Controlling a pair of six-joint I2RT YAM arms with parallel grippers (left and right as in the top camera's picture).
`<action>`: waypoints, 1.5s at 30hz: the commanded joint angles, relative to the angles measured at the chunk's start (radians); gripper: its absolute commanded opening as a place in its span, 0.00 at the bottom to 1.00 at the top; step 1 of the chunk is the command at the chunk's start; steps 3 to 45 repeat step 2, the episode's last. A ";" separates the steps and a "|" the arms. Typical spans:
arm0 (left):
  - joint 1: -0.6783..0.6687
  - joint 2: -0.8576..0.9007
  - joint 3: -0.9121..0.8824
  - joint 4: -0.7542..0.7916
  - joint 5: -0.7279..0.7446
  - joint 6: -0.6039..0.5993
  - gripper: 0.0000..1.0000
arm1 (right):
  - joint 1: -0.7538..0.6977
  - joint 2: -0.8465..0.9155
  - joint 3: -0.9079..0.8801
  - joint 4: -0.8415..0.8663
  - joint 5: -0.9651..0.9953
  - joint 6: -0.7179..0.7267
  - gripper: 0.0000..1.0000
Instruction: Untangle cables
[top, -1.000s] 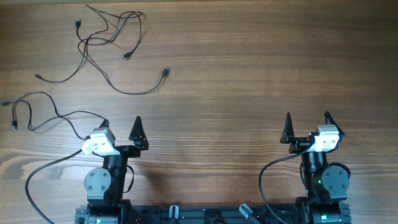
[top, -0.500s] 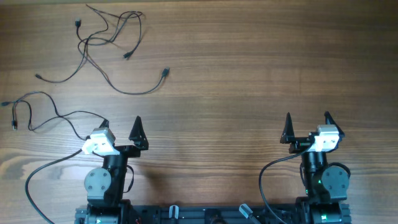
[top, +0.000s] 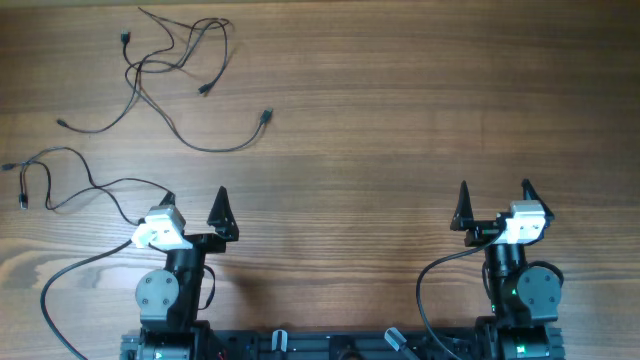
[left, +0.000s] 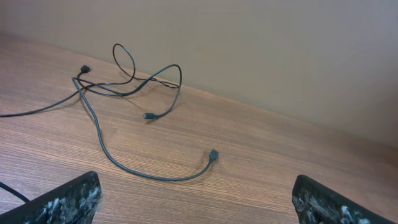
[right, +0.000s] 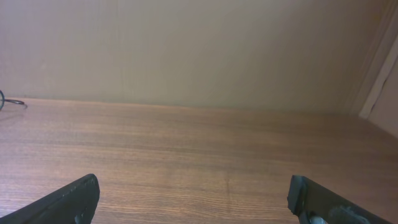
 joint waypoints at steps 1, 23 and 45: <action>0.000 0.000 -0.003 -0.007 0.012 0.006 1.00 | -0.005 -0.018 -0.002 0.002 0.013 -0.018 1.00; 0.000 0.000 -0.003 -0.007 0.012 0.006 1.00 | -0.005 -0.018 -0.002 0.002 0.013 -0.018 1.00; 0.000 0.000 -0.003 -0.007 0.012 0.006 1.00 | -0.005 -0.018 -0.002 0.002 0.013 -0.018 1.00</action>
